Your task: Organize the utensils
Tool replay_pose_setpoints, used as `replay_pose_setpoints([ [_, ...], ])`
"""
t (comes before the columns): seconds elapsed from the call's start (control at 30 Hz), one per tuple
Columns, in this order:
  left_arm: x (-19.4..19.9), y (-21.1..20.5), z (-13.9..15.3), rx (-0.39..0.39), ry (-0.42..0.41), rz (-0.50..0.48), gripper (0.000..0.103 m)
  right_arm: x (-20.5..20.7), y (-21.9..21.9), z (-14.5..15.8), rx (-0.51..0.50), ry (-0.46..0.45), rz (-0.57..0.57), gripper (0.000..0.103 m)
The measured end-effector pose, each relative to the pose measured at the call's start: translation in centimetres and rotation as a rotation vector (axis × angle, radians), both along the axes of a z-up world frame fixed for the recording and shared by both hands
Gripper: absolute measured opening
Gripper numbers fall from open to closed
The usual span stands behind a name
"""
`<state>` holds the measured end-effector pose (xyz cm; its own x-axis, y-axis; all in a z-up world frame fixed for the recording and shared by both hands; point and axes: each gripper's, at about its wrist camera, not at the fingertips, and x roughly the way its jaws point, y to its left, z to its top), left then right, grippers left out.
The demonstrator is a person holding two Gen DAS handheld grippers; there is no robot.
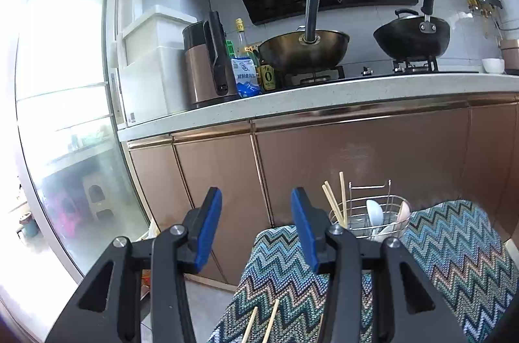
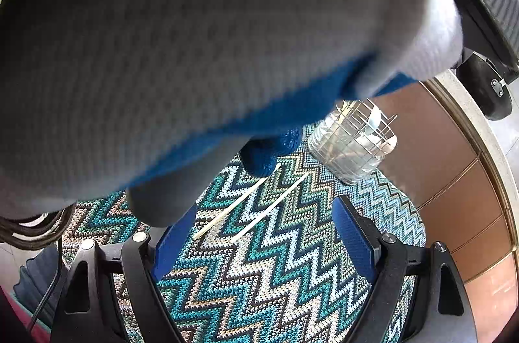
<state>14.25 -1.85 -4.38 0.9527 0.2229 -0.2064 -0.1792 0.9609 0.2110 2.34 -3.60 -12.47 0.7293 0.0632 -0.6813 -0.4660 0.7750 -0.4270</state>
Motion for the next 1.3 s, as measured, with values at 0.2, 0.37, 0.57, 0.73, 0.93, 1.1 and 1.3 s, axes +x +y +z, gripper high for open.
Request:
replay_pose_setpoints([
  [0.2, 0.4, 0.1, -0.5, 0.021, 0.019, 0.023, 0.042, -0.1, 0.4, 0.1, -0.007, 0.012, 0.002, 0.085],
  [0.37, 0.5, 0.2, -0.7, 0.023, 0.024, 0.027, 0.042, 0.6, 0.5, -0.1, -0.01, 0.018, 0.007, 0.085],
  [0.57, 0.5, 0.4, -0.7, 0.019, 0.023, 0.027, 0.042, 0.9, 0.6, -0.1, -0.011, 0.018, 0.007, 0.085],
  [0.73, 0.6, 0.4, -0.8, 0.014, 0.029, 0.025, 0.042, 0.9, 0.6, 0.0, -0.011, 0.018, 0.006, 0.085],
  [0.93, 0.9, 0.9, -1.0, 0.004, 0.044, 0.033, 0.042, 1.3, 0.4, 0.1, -0.008, 0.02, -0.006, 0.085],
  [1.1, 1.7, 2.1, -1.3, -0.004, 0.074, 0.043, 0.042, 1.9, -0.9, 0.2, 0.004, 0.028, -0.024, 0.085],
  [1.3, 3.4, 6.9, -2.4, -0.031, 0.161, 0.063, 0.042, 5.0, -6.1, -0.2, 0.086, 0.092, -0.147, 0.085],
])
